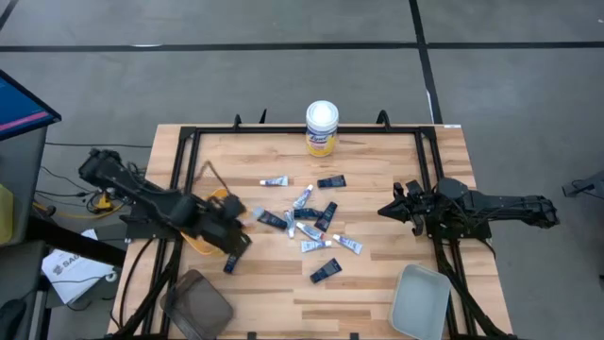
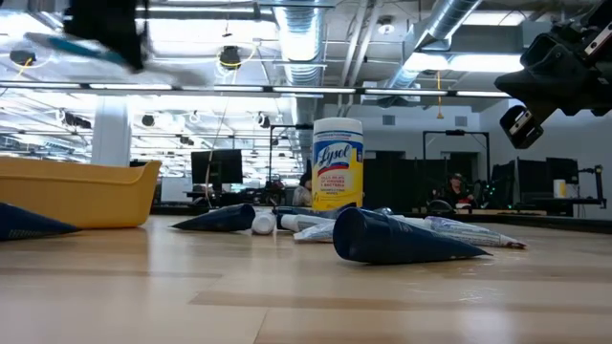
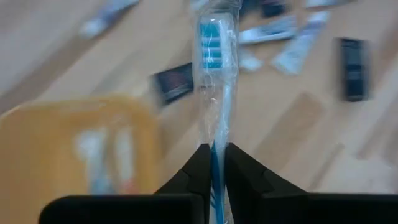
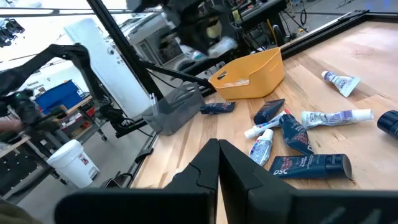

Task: Pick & Place Travel size toiletries
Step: Put the blue toothbrush into the yellow bin

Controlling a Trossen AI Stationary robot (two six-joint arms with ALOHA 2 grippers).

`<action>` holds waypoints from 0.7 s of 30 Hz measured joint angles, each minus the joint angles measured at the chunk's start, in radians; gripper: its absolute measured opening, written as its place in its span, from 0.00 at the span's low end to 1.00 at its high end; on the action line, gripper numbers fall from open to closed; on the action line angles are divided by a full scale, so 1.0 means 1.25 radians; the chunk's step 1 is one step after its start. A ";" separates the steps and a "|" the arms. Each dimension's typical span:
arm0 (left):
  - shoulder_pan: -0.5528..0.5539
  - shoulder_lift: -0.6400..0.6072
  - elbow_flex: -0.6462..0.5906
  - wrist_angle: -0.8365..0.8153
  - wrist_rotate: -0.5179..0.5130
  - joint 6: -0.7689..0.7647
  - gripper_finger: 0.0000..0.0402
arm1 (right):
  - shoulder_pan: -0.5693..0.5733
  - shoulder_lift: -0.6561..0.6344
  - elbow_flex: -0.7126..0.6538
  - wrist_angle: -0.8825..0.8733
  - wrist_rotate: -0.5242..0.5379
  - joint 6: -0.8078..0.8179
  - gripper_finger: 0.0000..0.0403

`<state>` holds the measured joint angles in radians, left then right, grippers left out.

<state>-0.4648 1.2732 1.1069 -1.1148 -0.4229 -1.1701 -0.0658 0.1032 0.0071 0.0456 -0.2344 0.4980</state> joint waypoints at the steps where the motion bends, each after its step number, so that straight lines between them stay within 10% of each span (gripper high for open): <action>1: 0.000 -0.021 -0.013 -0.029 0.000 -0.023 0.05 | 0.000 0.000 0.000 0.000 0.000 0.000 0.00; 21: 0.002 -0.141 -0.312 -0.081 0.044 -0.112 0.07 | 0.000 0.000 0.000 0.000 0.000 0.000 0.00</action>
<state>-0.4619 1.0969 0.7163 -1.2160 -0.3682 -1.3100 -0.0658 0.1033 0.0071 0.0459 -0.2344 0.4980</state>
